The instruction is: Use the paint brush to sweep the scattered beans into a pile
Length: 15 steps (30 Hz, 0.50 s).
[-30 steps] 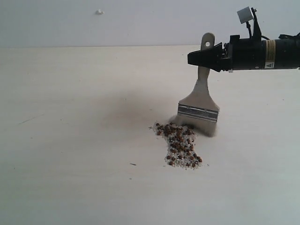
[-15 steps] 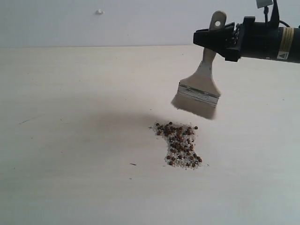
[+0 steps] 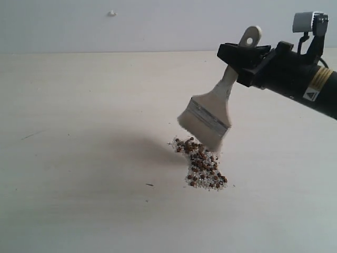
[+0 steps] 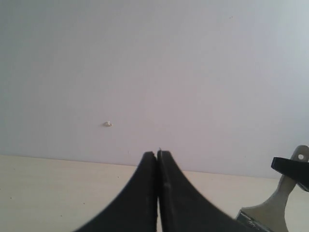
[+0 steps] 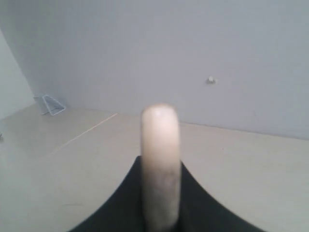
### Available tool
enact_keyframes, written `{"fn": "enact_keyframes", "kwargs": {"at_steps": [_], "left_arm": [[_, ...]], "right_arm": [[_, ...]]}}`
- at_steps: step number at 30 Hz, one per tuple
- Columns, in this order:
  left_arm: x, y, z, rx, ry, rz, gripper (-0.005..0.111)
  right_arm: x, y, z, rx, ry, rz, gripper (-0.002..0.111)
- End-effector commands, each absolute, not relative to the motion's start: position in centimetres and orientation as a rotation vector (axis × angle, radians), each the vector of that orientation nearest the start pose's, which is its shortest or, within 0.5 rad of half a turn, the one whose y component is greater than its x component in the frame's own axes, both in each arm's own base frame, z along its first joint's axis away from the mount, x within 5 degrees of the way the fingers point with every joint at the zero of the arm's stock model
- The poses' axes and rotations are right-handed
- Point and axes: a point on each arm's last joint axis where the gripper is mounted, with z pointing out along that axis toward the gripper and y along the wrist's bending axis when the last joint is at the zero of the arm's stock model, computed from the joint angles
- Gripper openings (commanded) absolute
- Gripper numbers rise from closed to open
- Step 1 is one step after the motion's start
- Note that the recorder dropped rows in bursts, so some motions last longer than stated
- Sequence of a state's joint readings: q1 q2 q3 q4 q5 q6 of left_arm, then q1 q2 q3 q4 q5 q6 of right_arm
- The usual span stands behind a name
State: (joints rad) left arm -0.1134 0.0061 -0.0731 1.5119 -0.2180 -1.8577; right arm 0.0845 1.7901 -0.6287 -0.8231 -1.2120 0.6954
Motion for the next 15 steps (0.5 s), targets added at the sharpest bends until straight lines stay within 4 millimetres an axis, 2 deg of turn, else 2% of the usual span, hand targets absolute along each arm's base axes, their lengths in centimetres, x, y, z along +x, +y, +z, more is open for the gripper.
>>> {"fn": "enact_keyframes", "kwargs": {"at_steps": [1, 4, 8, 15], "left_arm": [[4.7, -2.5, 23.7, 0.018, 1.428, -0.533, 0.0], [4.7, -2.5, 23.7, 0.018, 1.428, -0.533, 0.0], [4.7, -2.5, 23.7, 0.018, 1.428, -0.533, 0.0], [4.7, -2.5, 23.7, 0.018, 1.428, -0.533, 0.0]], "right_arm": [[28.9, 10.6, 17.8, -0.137, 1.588, 0.897, 0.0], [28.5, 12.1, 17.9, -0.008, 1.574, 0.91, 0.0], [27.9, 13.9, 17.9, 0.049, 1.552, 0.849, 0.0], [27.3, 14.9, 17.8, 0.101, 1.553, 0.773, 0.0]]}}
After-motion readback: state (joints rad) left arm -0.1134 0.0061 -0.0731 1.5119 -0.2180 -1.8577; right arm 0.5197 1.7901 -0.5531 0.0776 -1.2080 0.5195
